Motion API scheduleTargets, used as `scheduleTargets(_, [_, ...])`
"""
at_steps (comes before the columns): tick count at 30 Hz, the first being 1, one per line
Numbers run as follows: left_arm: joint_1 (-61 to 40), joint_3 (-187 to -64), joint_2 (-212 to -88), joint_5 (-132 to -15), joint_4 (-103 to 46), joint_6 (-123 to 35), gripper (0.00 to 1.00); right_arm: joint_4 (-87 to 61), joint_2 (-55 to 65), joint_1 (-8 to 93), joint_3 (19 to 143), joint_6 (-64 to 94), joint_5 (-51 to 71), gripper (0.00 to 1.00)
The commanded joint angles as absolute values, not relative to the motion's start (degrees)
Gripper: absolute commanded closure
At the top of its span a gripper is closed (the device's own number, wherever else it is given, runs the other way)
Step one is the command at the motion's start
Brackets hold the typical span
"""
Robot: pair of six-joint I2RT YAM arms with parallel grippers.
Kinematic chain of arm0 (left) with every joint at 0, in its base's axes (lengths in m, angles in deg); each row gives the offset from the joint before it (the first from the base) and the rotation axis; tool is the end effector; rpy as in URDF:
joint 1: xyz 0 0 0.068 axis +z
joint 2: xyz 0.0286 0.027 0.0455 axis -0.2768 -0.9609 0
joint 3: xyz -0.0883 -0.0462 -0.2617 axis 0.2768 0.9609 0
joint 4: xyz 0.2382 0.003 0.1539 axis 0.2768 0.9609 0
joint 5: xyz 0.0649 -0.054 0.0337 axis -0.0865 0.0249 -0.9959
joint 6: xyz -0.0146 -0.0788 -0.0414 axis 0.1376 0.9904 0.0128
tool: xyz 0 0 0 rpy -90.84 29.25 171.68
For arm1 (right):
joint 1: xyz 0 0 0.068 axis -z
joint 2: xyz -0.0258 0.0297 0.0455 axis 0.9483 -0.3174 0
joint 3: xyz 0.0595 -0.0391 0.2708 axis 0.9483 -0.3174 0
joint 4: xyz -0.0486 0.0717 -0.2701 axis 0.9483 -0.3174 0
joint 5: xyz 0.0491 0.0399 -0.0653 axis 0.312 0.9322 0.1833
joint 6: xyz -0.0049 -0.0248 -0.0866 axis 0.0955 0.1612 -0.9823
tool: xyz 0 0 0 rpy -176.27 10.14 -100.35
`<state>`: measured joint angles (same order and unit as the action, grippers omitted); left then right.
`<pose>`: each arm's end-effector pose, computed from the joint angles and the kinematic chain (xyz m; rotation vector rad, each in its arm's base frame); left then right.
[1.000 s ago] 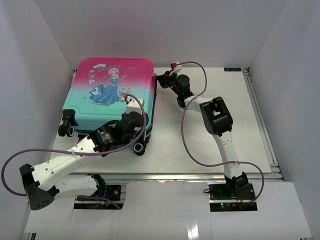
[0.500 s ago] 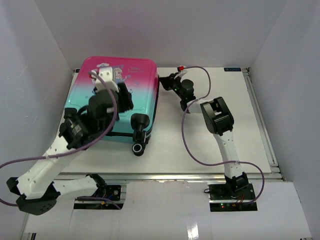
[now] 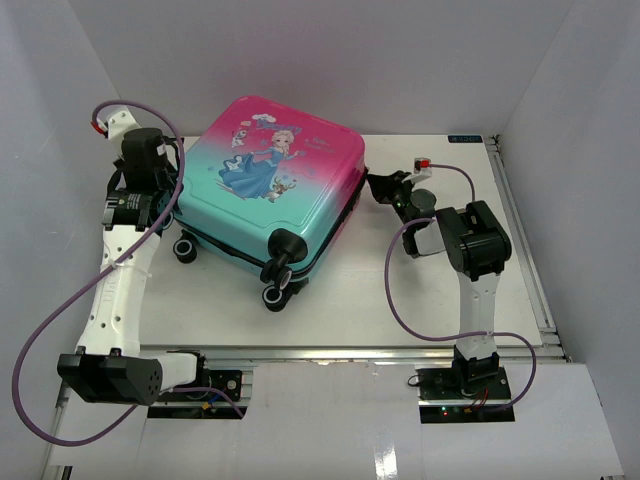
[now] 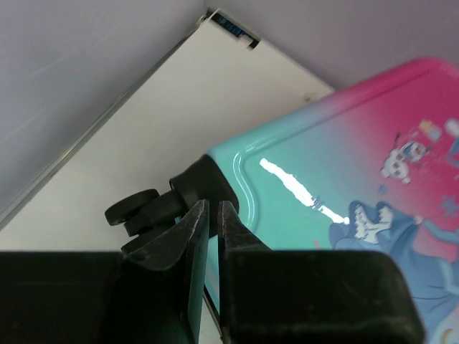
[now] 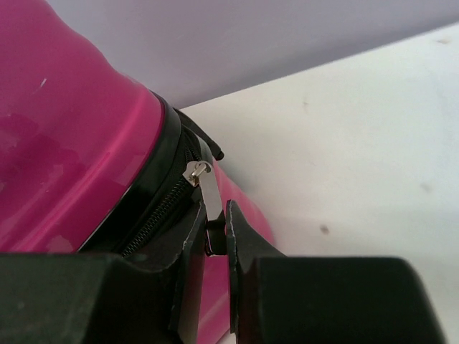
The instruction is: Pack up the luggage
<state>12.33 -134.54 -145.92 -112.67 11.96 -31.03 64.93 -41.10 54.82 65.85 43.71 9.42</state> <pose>0.3148 0.0208 0.4082 -0.6764 1.8831 0.2408 0.4729 0.1521 0.1336 0.1316 1.4406 0.8425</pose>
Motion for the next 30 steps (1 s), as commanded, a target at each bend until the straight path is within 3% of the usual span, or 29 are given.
scheduleTargets(1, [13.0, -142.5, -147.1, -104.6, 9.3, -33.4, 0.78, 69.1, -34.3, 59.4, 52.0, 43.6, -3.7, 0.92])
scheduleTargets(7, [8.0, -150.3, -158.6, -87.7, 10.4, -41.4, 0.72, 74.0, -24.0, 56.1, 35.6, 40.9, -4.8, 0.92])
scheduleTargets(9, [-1.3, -156.5, -163.6, -92.9, 10.9, -45.6, 0.69, 75.8, -21.5, 53.9, 32.1, 39.5, -5.0, 0.92])
scheduleTargets(12, [-7.3, -165.0, -170.4, -97.8, 15.1, -47.4, 0.66, 71.8, -18.2, 48.9, 30.0, 36.1, -6.4, 0.92])
scheduleTargets(20, [-19.6, -174.0, -179.7, -89.4, 4.9, -49.4, 0.61, 74.2, -10.5, 29.1, 20.5, 29.0, -17.9, 0.92])
scheduleTargets(30, [-24.9, -183.0, -196.6, -90.8, 4.9, -52.9, 0.60, 84.7, -12.1, 26.2, 11.0, 28.7, -19.1, 0.92])
